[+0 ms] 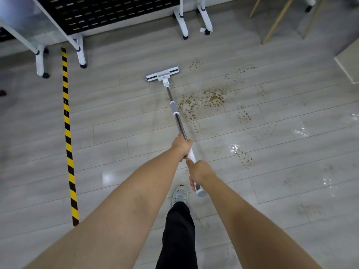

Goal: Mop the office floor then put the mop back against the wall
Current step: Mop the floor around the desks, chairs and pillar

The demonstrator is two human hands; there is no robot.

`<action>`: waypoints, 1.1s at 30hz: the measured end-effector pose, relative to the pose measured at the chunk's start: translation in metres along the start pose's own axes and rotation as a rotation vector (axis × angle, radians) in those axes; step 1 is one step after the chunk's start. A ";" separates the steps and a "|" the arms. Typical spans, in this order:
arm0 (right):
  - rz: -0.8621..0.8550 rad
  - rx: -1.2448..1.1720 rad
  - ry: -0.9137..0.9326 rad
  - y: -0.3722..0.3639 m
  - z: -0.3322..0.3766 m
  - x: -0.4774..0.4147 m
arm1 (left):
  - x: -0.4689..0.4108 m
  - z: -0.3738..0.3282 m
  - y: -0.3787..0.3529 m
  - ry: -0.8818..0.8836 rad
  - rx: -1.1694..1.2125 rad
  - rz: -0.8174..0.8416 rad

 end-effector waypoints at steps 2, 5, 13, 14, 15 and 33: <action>0.009 -0.028 -0.014 -0.009 -0.045 0.027 | 0.037 0.028 -0.025 -0.002 0.001 0.002; -0.001 0.015 -0.031 -0.021 -0.123 0.076 | 0.108 0.077 -0.068 -0.012 -0.019 0.018; 0.003 0.111 -0.093 -0.058 -0.297 0.222 | 0.280 0.201 -0.163 -0.013 0.056 0.080; 0.001 0.098 -0.082 -0.061 -0.309 0.234 | 0.293 0.210 -0.170 -0.005 0.067 0.094; 0.002 0.079 -0.069 -0.063 -0.318 0.244 | 0.304 0.217 -0.174 0.003 0.072 0.106; -0.008 0.011 -0.063 -0.078 -0.222 0.179 | 0.213 0.184 -0.111 0.050 0.298 0.102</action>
Point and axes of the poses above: each hand's wrist, its own x-axis away from the middle knuckle, its own y-axis out of the back of the hand, z = x × y, the point moved 7 cm from there along -x, towards the middle knuckle
